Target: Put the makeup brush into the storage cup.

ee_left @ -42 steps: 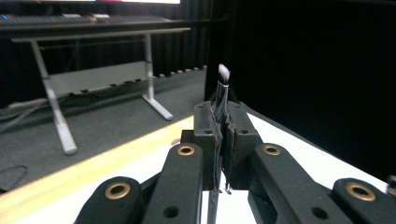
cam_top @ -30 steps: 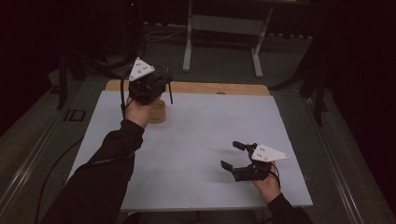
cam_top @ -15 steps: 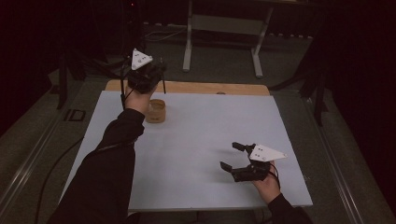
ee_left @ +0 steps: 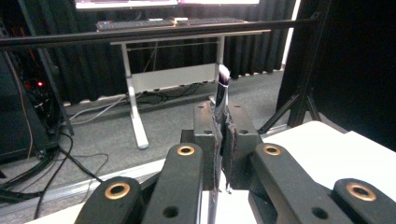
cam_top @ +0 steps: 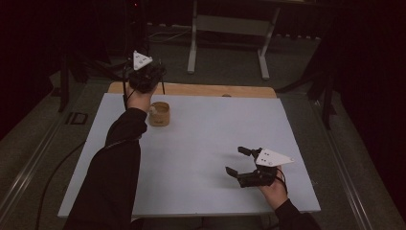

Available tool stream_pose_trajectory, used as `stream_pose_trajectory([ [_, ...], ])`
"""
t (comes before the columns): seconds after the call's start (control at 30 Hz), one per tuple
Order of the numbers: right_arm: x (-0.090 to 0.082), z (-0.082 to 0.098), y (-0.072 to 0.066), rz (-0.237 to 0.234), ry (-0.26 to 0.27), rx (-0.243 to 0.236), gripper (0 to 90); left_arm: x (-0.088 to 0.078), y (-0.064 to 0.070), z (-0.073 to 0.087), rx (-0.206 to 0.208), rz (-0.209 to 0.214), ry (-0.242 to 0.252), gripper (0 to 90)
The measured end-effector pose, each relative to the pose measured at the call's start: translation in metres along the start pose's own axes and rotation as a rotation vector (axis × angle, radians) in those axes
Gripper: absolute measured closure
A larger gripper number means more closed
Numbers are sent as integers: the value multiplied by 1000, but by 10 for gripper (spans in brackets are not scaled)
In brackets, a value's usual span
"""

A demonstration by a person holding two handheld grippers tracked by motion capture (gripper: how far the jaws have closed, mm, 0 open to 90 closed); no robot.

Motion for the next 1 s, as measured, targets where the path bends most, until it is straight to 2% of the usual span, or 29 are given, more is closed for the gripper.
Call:
stream_pose_trajectory([
  [0.07,0,0,0,2,-2,1,143,1,0,2,3,-10,2,855],
  [0.1,0,1,0,-3,-5,10,143,4,-2,6,-17,-19,3,855],
  [0.13,1,1,0,0,-7,7,143,4,-2,6,-17,-19,3,855],
  [0.2,1,1,0,-4,-6,5,143,8,-4,13,-38,-34,-16,855],
  [0.33,1,1,0,-3,-7,4,144,11,-5,20,-51,-47,-35,855],
  [0.4,1,1,0,-2,-7,4,144,16,-6,28,-68,-63,-68,855],
  [0.6,1,1,0,-3,-7,5,144,21,-6,40,-94,-74,-109,855],
  [0.63,1,1,0,0,-7,4,144,23,-7,43,-109,-68,-120,855],
  [0.8,0,0,0,-1,-5,4,144,27,-5,48,-111,-76,-140,854],
  [0.87,0,0,0,-3,-5,4,144,30,-4,53,-108,-60,-148,854],
  [1.0,0,0,0,0,-6,2,145,33,-3,59,-102,-62,-167,853],
])
Point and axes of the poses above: each handheld gripper's, and its own axes: x roughly forward along the jaws, z roughly out of its underside, y roughly to its right, the point moved 3 cm from there along x, roughly forward along the jaws, and after that the axes turned 8 degrees about -y, right-handed, at the moved point
